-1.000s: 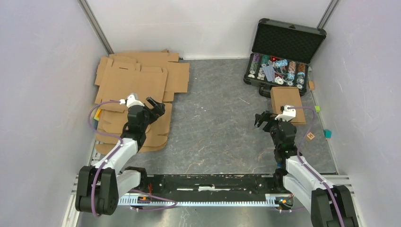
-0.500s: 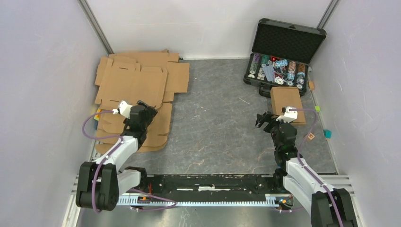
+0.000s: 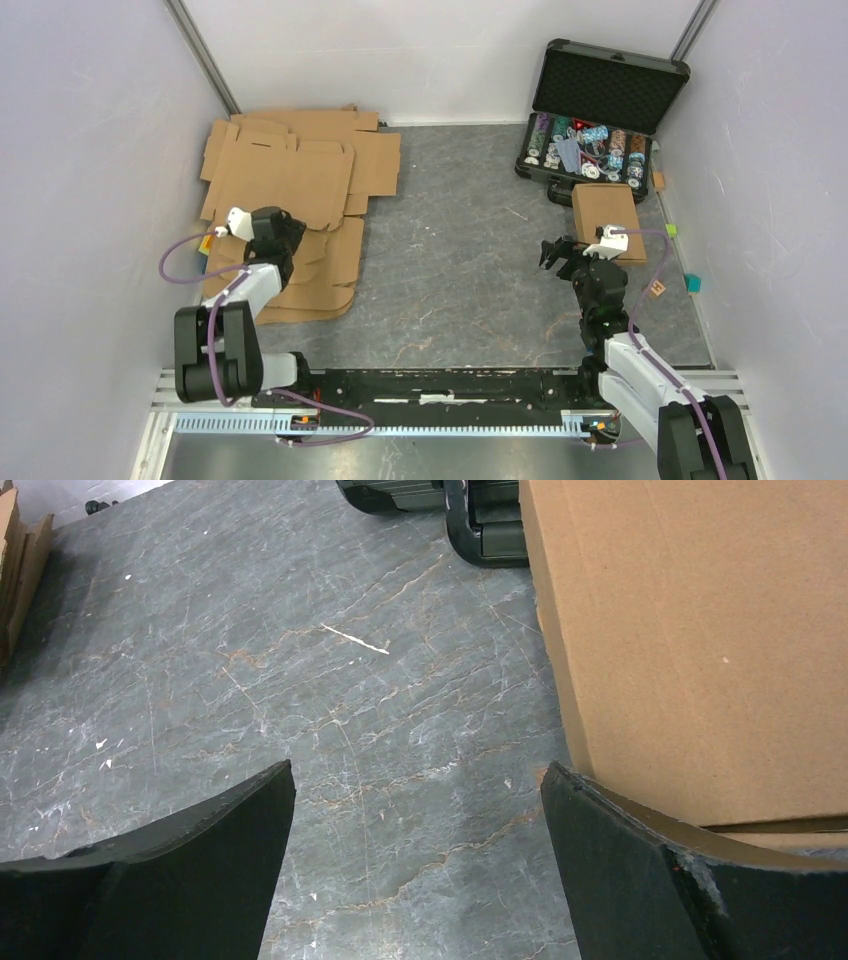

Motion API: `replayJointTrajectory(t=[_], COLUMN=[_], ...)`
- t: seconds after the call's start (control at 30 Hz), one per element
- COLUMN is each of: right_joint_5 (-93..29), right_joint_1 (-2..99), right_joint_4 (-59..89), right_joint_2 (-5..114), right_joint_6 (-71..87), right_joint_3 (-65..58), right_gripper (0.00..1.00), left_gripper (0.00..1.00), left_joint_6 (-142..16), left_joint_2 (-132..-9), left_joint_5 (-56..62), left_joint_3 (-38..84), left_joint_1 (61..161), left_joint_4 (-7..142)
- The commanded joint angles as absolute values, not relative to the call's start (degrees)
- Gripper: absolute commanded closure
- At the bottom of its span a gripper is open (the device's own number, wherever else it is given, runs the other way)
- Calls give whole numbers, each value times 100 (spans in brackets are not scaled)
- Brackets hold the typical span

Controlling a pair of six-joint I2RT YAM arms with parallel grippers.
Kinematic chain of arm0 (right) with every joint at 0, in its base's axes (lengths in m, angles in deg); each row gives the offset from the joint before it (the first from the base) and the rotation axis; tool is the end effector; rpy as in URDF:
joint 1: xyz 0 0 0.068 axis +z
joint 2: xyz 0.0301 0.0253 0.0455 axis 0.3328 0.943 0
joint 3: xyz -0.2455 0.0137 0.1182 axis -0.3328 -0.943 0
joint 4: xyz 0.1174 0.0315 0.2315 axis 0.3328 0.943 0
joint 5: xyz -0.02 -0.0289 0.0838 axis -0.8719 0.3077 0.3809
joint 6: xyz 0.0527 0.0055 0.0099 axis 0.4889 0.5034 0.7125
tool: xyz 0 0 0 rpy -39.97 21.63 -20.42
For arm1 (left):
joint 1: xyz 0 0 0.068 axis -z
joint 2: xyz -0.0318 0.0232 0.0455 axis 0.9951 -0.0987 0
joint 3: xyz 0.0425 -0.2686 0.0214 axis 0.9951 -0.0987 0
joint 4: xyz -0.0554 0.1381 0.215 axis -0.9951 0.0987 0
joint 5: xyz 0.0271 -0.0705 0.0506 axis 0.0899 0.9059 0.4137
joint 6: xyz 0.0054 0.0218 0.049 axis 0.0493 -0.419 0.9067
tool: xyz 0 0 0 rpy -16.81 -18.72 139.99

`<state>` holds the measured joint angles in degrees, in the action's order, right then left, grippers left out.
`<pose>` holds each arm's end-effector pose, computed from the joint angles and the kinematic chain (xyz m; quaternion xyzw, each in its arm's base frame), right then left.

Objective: Fold the paper box

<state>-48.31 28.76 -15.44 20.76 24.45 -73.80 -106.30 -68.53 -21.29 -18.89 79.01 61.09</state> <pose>0.1695 0.0224 0.1676 0.1414 0.7607 0.1205 0.6220 0.2519 0.0333 0.1834 -0.4934 0.7250 -0.0809 0.4737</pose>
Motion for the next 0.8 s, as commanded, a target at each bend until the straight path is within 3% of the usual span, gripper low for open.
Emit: replayJointTrajectory(t=[0.0, 0.2, 0.27, 0.33, 0.4, 0.57, 0.77], right_joint_5=[-4694, -4694, -4681, -4676, -4655, -4572, -4258], right_joint_1=[2893, 2888, 2886, 2893, 2893, 2902, 2895], right_joint_4=[-1887, -1937, -1976, -1986, -1994, -2016, -2110], right_joint_2=[2141, 2141, 2160, 2198, 2234, 2280, 2368], right_joint_6=[2507, 2485, 2484, 2484, 2481, 2464, 2437], right_joint_3=[-7461, -7493, -7504, -7502, -7491, -7461, -7403], right_gripper=[2, 2, 2, 2, 2, 3, 4], left_gripper=[37, 39, 52, 79, 97, 98, 98], left_joint_6=[-10834, -10941, -10862, -10705, -10621, -10387, -9683], left_joint_2=[-7451, -8124, -8311, -8557, -8759, -8336, -7270], left_joint_5=[-1543, -1312, -1055, -581, -148, -69, 355], left_joint_3=[-1434, -900, -784, -622, -493, -823, -1259], left_joint_1=[7747, 7735, 7744, 7739, 7749, 7963, 8910], left_joint_4=[5658, 5761, 5566, 5387, 5384, 5259, 5010])
